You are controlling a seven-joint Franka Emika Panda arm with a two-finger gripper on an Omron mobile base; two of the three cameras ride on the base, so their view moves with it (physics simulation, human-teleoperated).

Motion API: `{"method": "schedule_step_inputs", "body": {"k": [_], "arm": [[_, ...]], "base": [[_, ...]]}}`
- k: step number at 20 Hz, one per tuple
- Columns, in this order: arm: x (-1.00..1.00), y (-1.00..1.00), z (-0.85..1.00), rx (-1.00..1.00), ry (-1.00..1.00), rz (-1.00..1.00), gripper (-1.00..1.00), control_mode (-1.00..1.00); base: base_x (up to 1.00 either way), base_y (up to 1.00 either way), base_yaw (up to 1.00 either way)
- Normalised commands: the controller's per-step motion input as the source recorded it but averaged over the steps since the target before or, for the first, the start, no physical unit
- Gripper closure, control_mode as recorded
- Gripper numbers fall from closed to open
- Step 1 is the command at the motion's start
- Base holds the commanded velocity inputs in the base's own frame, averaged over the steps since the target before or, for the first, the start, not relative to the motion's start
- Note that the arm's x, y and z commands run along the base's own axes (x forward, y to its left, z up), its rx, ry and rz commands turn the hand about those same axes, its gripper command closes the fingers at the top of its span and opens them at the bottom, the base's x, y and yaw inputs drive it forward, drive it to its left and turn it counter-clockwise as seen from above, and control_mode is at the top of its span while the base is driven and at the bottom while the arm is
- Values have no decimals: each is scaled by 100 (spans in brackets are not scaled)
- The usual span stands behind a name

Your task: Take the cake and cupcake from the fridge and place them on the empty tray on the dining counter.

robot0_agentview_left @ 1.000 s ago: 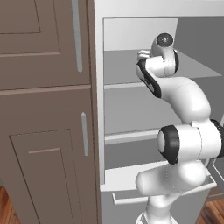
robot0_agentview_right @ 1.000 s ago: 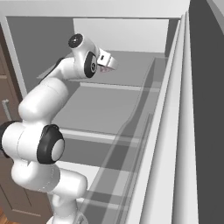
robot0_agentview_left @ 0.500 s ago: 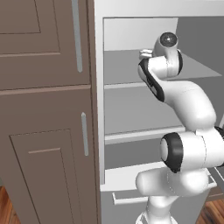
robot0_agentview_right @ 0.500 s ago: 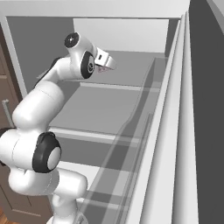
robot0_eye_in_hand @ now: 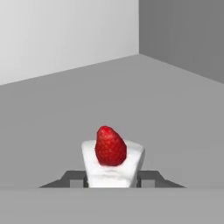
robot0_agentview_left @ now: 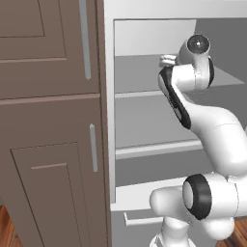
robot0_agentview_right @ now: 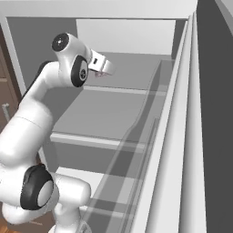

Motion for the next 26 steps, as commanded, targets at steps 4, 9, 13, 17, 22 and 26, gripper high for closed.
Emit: {"method": "schedule_step_inputs", "body": {"k": [4, 9, 13, 17, 22, 26], "arm": [[-100, 9, 20, 2, -4, 5, 100, -100], [-100, 9, 46, 0, -9, 6, 100, -100], [-100, 5, 48, 1, -12, 8, 100, -100], [-100, 23, 38, 0, -4, 9, 100, -100], [-100, 32, 22, -1, 0, 10, 100, -100], [-100, 45, 16, -6, 0, 9, 100, -100]], "base": [[0, 0, 0], [0, 0, 0], [0, 0, 0], [0, 0, 0], [0, 0, 0], [0, 0, 0]]}}
